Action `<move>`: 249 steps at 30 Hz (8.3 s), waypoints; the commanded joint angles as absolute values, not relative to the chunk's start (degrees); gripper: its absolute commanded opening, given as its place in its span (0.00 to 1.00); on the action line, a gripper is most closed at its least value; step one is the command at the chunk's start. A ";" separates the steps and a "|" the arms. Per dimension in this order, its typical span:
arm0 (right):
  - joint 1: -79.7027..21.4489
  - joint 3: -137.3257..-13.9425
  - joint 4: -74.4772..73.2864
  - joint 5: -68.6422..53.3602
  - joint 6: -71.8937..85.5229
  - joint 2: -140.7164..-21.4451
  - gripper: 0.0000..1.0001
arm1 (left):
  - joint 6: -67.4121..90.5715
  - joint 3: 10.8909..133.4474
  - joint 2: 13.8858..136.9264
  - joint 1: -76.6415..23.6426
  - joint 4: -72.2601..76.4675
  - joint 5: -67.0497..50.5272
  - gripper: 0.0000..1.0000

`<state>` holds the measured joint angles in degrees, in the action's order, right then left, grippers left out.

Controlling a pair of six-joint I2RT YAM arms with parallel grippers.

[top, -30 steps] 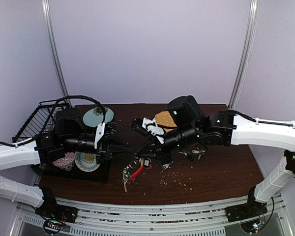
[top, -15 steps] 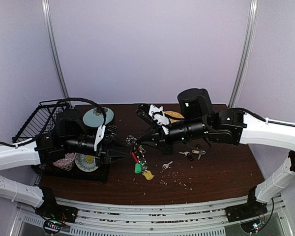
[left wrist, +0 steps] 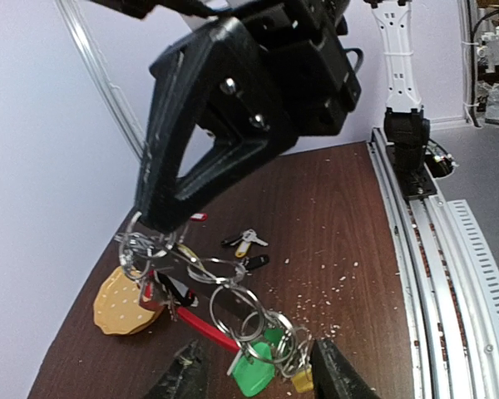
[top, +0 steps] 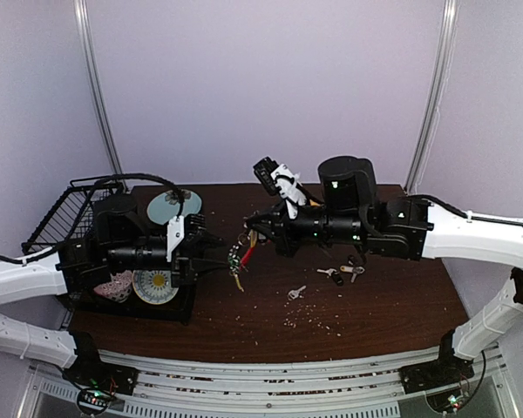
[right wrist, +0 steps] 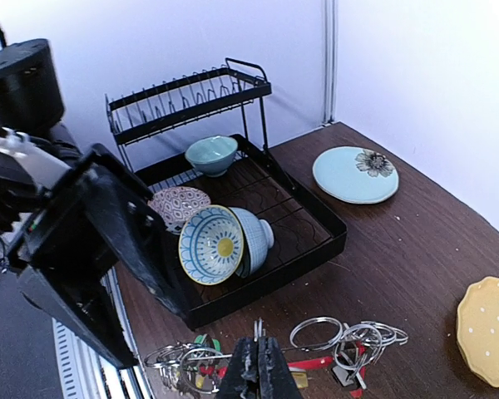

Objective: Put the keys on the keyring

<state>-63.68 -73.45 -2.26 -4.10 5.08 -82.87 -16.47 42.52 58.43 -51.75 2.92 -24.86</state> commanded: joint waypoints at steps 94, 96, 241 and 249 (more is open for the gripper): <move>-58.57 -53.08 17.00 -22.10 17.07 -75.09 0.44 | 13.92 68.81 80.16 -43.15 -32.59 -5.67 0.00; -58.63 -54.51 17.77 -24.32 18.09 -77.22 0.44 | 15.67 70.97 81.63 -43.72 -33.03 -8.46 0.00; -57.12 -79.83 -36.03 -45.12 -22.55 -83.94 0.00 | -28.15 43.96 59.91 -67.76 5.00 -17.05 0.10; -57.08 -78.68 -35.41 -44.97 -22.49 -83.05 0.00 | -27.36 44.96 59.80 -67.81 2.45 -12.94 0.00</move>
